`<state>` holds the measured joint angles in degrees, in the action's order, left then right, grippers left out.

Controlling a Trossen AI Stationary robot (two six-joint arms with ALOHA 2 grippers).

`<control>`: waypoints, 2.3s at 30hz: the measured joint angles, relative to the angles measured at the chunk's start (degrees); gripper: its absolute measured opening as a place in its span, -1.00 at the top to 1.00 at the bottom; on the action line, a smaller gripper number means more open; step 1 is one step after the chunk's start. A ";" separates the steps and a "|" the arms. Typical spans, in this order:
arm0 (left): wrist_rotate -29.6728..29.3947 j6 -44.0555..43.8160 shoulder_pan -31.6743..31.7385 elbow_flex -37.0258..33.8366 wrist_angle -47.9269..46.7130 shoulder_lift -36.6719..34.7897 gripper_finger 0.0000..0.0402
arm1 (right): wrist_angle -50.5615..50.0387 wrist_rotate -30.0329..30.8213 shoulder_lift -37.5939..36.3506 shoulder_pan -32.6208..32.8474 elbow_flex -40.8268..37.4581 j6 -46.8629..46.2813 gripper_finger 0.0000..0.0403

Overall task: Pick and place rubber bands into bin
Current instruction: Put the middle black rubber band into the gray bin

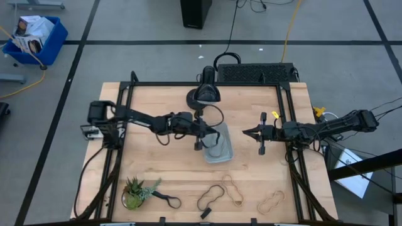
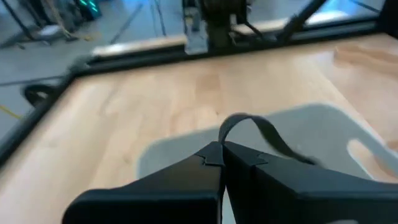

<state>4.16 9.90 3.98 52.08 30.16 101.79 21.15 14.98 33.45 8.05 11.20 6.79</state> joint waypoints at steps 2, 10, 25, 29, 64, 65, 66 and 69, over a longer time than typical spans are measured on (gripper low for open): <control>1.37 0.04 0.23 0.71 0.07 1.81 0.99 | 0.02 0.00 -0.02 0.00 0.00 0.02 1.00; 2.26 1.00 0.18 1.76 -0.13 5.34 0.95 | 0.02 0.04 0.00 0.00 0.00 0.09 1.00; 4.64 5.27 -2.66 7.30 -4.55 5.93 0.98 | 0.48 0.07 -0.02 0.00 0.00 0.11 1.00; 4.59 7.40 -3.77 13.85 -13.17 5.93 0.98 | 0.47 0.04 -0.02 0.00 0.00 0.11 1.00; 1.57 6.48 -3.59 14.85 -20.05 6.42 0.98 | 0.00 -0.07 -0.02 0.00 0.00 -0.04 1.00; 1.30 6.46 -3.34 14.51 -19.90 6.84 0.98 | 0.00 -0.07 -0.02 0.00 0.00 -0.05 1.00; 1.29 6.13 -3.09 14.24 -19.89 6.97 0.98 | 0.02 -0.07 0.00 0.00 0.00 -0.04 1.00; 1.28 4.95 -2.57 14.10 -20.71 7.00 0.98 | 0.26 -0.07 0.02 0.00 0.00 -0.02 1.00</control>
<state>5.44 14.85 1.41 66.18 9.45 108.79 21.40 14.92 33.47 8.05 11.20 6.76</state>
